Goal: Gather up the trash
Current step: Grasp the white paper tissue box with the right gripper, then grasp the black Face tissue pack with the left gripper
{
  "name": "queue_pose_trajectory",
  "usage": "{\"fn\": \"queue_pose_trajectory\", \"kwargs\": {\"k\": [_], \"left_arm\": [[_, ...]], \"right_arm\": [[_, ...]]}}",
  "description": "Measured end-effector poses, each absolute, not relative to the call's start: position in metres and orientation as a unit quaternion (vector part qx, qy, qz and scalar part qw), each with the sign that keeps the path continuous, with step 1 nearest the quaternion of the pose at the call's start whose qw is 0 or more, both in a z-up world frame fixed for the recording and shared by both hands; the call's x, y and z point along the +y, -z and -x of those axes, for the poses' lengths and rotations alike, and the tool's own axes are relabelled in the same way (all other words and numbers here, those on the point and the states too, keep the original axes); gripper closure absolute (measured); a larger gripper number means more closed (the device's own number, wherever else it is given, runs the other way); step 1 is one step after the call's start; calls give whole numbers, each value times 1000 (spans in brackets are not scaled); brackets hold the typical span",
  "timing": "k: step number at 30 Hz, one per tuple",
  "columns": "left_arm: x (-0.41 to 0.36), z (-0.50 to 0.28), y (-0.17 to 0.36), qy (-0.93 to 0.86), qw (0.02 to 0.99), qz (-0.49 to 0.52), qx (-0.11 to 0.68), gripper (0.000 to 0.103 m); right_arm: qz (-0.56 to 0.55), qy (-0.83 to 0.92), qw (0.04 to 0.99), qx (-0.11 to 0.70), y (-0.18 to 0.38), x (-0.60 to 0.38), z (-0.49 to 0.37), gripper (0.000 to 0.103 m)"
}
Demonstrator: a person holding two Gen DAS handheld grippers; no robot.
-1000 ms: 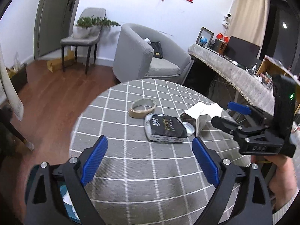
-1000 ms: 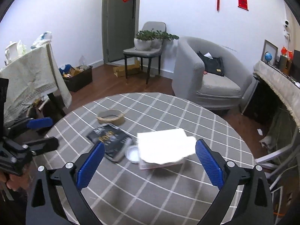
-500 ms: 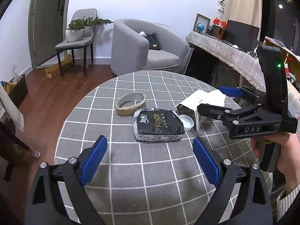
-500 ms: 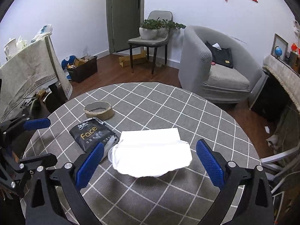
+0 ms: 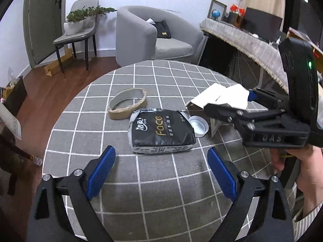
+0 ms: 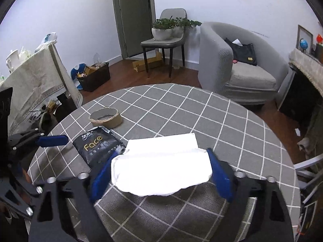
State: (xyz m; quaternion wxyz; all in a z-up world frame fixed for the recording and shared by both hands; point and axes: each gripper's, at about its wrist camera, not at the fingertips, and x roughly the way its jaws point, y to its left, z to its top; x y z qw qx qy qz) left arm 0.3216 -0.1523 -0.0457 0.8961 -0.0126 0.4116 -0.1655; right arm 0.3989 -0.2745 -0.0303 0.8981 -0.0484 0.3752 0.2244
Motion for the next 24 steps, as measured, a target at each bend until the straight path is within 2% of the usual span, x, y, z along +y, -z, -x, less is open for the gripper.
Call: {"fn": "queue_pose_trajectory", "kwargs": {"k": [10,24], "left_arm": [[-163,-332,52,138,895,-20,424,9],[-162,-347,56,130,890,0,437,11]], "right_arm": [[14,-223,907,358,22,-276,-397,26],[-70,-179,918,347,18,-297,-395,26]]}}
